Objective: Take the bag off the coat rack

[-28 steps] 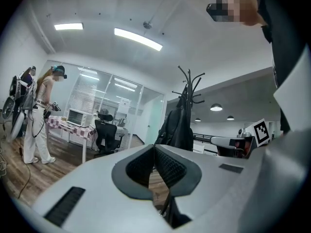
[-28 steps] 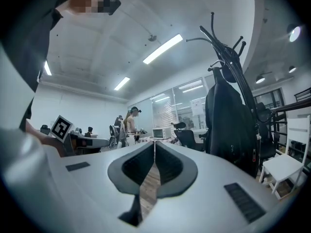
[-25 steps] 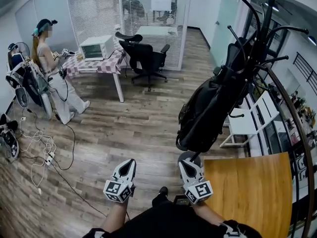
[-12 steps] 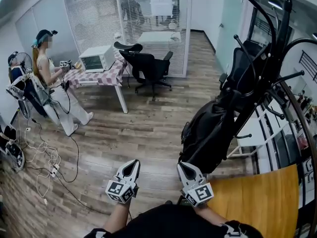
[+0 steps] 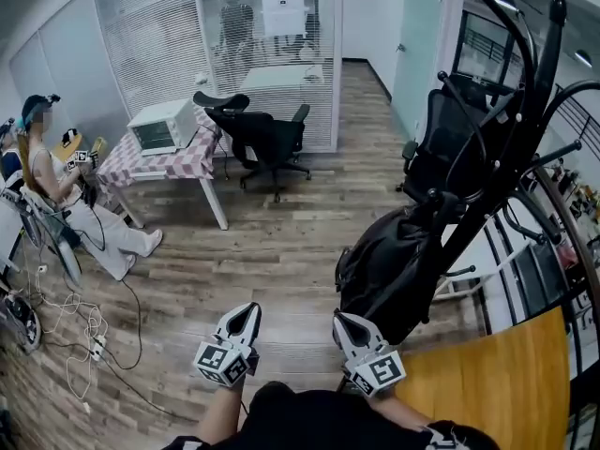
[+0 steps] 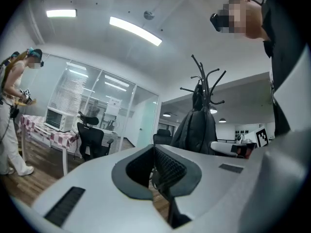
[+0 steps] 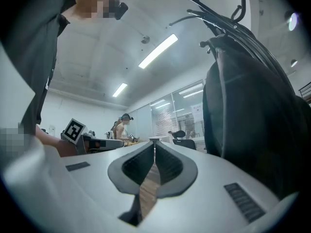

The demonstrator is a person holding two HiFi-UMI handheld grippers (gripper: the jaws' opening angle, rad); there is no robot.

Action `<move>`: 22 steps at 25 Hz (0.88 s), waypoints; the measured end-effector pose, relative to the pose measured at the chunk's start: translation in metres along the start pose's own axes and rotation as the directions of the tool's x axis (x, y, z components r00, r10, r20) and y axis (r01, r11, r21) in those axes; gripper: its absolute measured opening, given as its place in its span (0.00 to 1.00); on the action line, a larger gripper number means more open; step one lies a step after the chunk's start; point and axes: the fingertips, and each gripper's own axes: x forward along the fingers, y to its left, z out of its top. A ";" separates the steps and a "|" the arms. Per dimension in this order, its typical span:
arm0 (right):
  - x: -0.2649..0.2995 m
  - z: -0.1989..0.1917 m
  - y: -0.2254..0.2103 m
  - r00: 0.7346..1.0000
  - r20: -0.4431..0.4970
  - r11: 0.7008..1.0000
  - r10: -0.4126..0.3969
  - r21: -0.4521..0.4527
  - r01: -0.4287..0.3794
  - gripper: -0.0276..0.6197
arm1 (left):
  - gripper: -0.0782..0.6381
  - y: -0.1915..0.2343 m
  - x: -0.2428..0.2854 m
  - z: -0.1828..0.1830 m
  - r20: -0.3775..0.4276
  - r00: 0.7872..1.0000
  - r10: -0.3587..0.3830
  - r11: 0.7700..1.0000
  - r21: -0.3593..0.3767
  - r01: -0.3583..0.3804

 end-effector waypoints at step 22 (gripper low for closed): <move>0.061 0.005 -0.071 0.767 0.027 0.767 -0.642 0.003 0.642 0.10 | 0.13 0.037 0.257 0.010 -0.099 0.676 -0.730 0.682 -0.145 0.716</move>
